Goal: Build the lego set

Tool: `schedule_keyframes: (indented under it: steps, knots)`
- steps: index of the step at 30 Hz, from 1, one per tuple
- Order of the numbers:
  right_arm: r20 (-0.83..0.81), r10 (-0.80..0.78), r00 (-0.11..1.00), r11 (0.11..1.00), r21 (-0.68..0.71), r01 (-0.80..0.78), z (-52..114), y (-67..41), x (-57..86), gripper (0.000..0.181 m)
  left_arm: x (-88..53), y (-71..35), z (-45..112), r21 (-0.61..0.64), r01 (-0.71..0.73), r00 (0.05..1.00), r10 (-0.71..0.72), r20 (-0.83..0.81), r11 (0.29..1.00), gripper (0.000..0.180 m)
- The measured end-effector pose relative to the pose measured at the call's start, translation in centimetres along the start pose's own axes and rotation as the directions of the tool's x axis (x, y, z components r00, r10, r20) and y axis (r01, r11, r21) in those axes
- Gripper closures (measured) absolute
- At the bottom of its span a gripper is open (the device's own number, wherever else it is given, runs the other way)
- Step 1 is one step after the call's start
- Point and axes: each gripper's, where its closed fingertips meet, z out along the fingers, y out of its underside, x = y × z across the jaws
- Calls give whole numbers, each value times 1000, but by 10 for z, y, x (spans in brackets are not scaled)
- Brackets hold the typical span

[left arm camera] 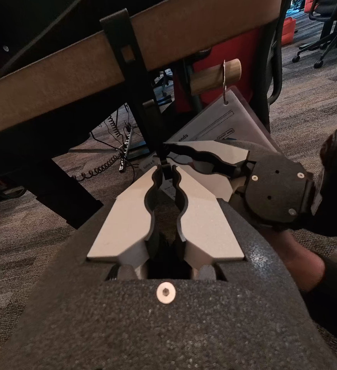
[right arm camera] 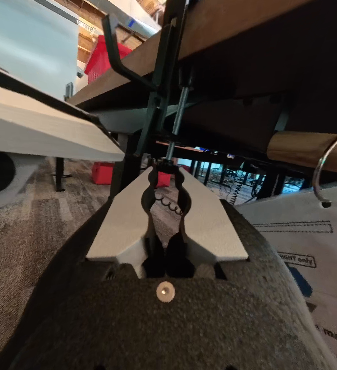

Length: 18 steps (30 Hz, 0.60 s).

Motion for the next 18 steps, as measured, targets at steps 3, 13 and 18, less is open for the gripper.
schedule_keyframes:
  steps: [3,13,18]
  knots:
    - [72,69,995,998,-18,-68,0,1,-2,166,0,0,1,-1,-6,1000,6,4,1000,172]
    - [434,339,834,939,-99,-330,0,0,-11,166,0,0,1,-10,-8,1000,8,5,1000,172]
    - [648,410,642,898,-163,-409,-1,-1,-15,165,0,0,1,-11,-7,1000,7,1,1000,172]
